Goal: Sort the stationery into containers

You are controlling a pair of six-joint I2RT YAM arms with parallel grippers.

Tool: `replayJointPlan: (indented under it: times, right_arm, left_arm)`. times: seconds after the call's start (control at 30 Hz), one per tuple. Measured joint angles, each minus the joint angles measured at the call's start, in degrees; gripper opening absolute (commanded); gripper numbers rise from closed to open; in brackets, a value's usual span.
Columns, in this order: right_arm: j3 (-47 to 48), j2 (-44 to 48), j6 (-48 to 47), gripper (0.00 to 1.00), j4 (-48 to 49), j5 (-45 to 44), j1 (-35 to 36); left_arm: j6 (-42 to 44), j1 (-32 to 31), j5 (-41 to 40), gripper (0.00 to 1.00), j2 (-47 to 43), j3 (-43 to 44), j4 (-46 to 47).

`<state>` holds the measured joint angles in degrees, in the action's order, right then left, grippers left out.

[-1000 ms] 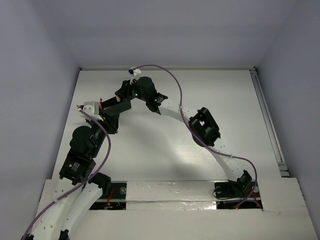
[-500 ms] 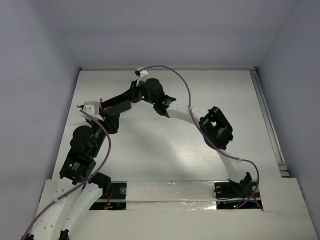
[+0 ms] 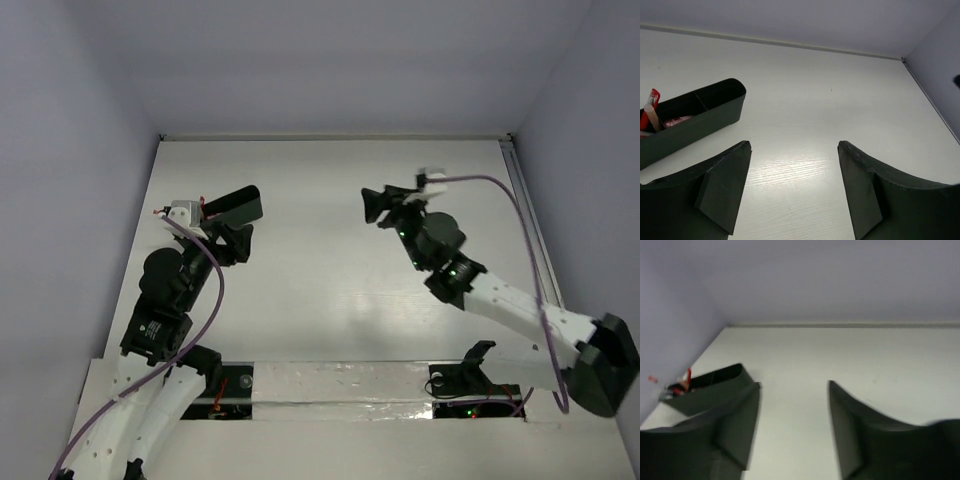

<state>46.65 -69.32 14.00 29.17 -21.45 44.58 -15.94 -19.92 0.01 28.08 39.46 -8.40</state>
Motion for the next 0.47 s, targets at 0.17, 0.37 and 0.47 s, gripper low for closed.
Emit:
replayJointPlan:
  times: [0.17,0.37,0.47]
  right_arm:
    - [-10.34,20.26,-0.81,0.83,-3.69,-14.53,-0.35]
    - [-14.88,35.15,-0.79,0.83,-8.09,-21.11,-0.37]
    - [-14.88,36.22,-0.68,0.86,-10.49,-22.03,-0.37]
  left_arm:
    - [-0.02,1.05,1.14,0.70,1.36,0.28,-0.02]
    - [-0.46,1.29,1.53,0.69,2.93,4.76,1.75]
    - [-1.11,1.29,2.01,0.74,2.38,5.18,4.39]
